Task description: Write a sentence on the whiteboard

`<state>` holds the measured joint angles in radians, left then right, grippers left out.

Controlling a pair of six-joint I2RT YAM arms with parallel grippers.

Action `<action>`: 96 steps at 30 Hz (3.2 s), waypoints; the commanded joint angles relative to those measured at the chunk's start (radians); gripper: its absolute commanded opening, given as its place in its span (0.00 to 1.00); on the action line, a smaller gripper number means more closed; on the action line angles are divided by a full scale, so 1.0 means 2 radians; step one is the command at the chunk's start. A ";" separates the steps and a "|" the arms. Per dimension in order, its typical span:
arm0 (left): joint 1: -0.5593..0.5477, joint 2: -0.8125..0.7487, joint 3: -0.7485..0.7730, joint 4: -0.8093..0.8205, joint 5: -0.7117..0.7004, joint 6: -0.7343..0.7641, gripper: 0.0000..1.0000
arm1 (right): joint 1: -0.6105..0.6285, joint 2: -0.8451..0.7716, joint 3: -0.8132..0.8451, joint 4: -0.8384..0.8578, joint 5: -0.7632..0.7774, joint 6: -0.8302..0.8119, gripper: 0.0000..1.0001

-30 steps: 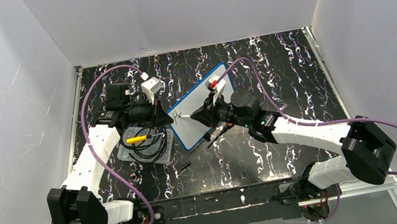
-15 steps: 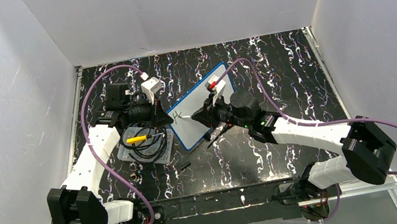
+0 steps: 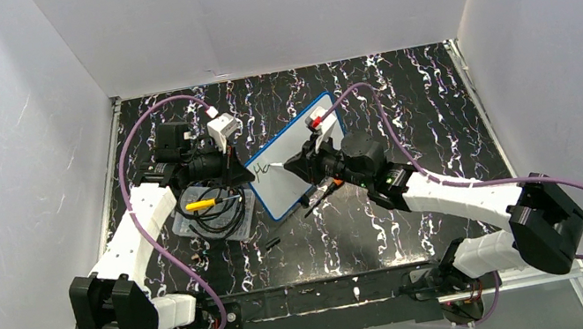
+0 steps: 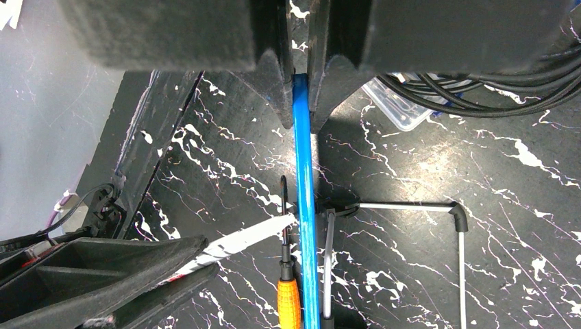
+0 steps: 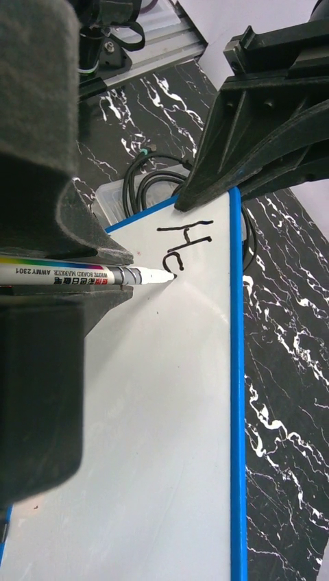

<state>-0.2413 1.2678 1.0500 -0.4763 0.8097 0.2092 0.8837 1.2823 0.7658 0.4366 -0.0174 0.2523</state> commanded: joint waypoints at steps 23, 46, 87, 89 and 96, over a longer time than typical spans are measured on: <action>-0.003 -0.010 0.017 -0.025 0.052 -0.009 0.00 | -0.002 0.004 -0.001 0.014 0.012 0.006 0.01; -0.002 -0.012 0.017 -0.025 0.051 -0.009 0.00 | -0.002 0.014 -0.002 -0.002 0.020 0.007 0.01; 0.002 -0.014 0.017 -0.021 0.054 -0.012 0.00 | -0.002 -0.010 0.015 0.033 0.026 0.005 0.01; 0.002 -0.014 0.017 -0.021 0.054 -0.012 0.00 | -0.002 -0.009 0.015 0.036 0.026 0.005 0.01; 0.002 -0.014 0.017 -0.021 0.055 -0.011 0.00 | -0.002 -0.001 0.013 0.030 0.032 0.001 0.01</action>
<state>-0.2352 1.2678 1.0500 -0.4793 0.8169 0.2085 0.8837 1.2655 0.7563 0.4408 0.0380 0.2749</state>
